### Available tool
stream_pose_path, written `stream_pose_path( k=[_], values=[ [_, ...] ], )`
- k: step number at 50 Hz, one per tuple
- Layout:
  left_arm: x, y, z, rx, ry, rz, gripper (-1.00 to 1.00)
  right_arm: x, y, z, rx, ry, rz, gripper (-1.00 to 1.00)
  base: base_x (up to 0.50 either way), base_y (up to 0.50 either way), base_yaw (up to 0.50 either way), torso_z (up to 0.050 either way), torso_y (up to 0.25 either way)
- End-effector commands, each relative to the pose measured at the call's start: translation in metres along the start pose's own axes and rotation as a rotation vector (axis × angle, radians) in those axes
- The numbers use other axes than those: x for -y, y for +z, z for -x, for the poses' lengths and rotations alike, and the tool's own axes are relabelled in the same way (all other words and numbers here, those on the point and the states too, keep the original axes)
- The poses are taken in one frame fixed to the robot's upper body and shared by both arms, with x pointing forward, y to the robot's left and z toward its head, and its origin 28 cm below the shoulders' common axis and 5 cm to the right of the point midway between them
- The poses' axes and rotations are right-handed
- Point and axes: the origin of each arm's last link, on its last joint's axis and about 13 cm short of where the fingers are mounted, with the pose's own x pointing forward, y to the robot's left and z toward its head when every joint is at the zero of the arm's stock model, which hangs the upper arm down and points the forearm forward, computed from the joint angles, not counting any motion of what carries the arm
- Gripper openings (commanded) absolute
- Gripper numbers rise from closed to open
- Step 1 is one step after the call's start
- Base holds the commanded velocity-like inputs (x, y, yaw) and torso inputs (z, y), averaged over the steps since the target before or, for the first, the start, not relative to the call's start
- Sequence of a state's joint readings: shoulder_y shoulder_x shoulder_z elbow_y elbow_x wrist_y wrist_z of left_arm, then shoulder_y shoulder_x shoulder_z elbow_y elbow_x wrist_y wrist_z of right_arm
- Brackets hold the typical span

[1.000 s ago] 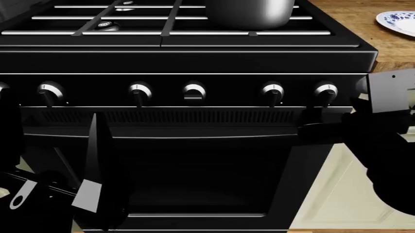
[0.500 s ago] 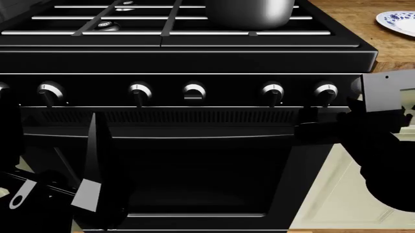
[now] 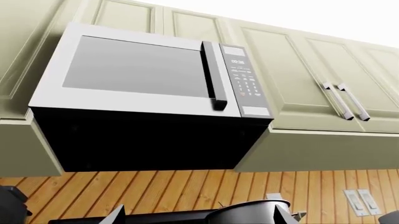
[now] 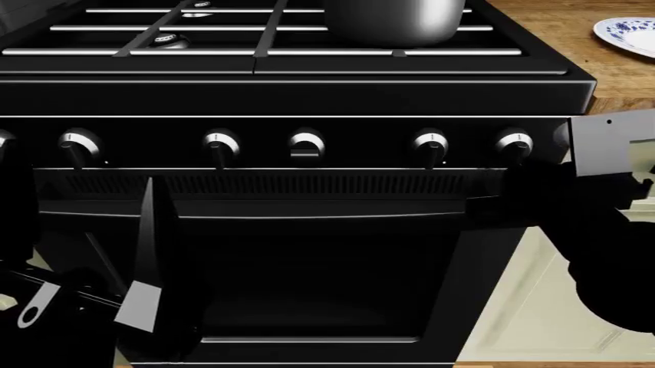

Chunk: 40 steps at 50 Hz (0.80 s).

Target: Frozen meat rests on a plate on the counter. Retrieve the meat and place it in a pot on a burner. Then turn the burner on.

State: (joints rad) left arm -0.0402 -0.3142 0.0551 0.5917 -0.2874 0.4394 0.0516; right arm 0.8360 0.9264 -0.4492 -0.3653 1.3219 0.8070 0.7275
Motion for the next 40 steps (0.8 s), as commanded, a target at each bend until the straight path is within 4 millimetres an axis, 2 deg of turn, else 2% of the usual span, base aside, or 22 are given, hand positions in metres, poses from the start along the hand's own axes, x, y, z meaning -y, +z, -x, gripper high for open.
stream_pose_path(
  k=[1, 40],
  values=[
    [0.0002, -0.0003, 0.0001, -0.001, 0.0, 0.0, 1.0, -0.001, 0.0007, 0.0003, 0.005, 0.011, -0.002, -1.0, 0.0, 0.0, 0.0, 0.0, 0.0],
    [-0.0009, -0.0035, 0.001, -0.013, 0.004, 0.001, 1.0, -0.0011, 0.0058, -0.0048, 0.014, 0.034, 0.133, -1.0, 0.0, 0.0, 0.0, 0.0, 0.0]
  ],
)
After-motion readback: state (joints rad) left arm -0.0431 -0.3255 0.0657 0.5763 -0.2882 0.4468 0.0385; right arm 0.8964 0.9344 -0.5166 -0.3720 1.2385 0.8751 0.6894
